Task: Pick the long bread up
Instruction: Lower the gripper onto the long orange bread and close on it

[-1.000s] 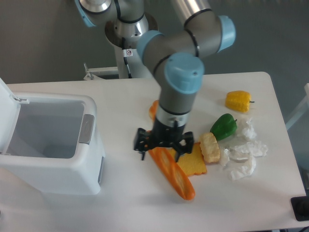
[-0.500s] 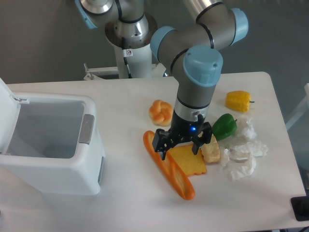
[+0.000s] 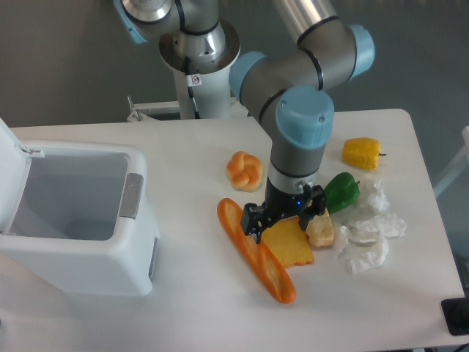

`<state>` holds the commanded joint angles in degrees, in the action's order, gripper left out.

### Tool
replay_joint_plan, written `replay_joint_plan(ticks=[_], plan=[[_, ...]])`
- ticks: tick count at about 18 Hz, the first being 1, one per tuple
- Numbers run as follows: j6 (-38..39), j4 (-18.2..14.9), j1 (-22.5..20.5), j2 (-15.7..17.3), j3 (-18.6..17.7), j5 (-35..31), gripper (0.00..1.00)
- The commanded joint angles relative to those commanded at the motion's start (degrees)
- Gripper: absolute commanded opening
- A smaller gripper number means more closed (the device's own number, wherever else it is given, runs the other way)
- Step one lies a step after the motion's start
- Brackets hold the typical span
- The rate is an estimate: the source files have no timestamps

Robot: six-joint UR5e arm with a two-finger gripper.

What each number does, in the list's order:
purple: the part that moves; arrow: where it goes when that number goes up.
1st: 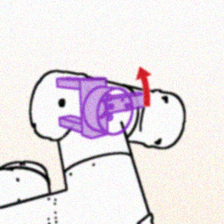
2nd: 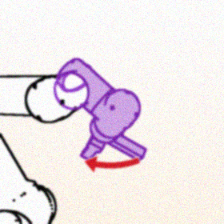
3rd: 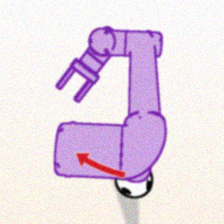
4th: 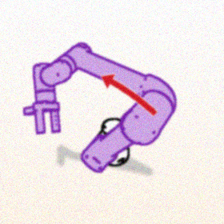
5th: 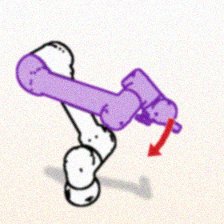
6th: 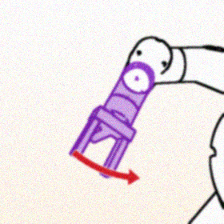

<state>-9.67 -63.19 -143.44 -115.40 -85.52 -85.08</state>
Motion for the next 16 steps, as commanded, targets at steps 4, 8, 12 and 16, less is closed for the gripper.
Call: replay_joint_plan(ticks=[4,8,12,16], plan=[[0.00,0.00,0.44,-0.53,-0.88,-0.09,1.00],[0.00,0.09,0.62,-1.76,-1.05,-0.18,1.00],[-0.26,0.35,0.70,-3.43,-1.06,-0.09,1.00],[0.09,0.44,0.70,-4.66,-0.88,0.00,1.00]])
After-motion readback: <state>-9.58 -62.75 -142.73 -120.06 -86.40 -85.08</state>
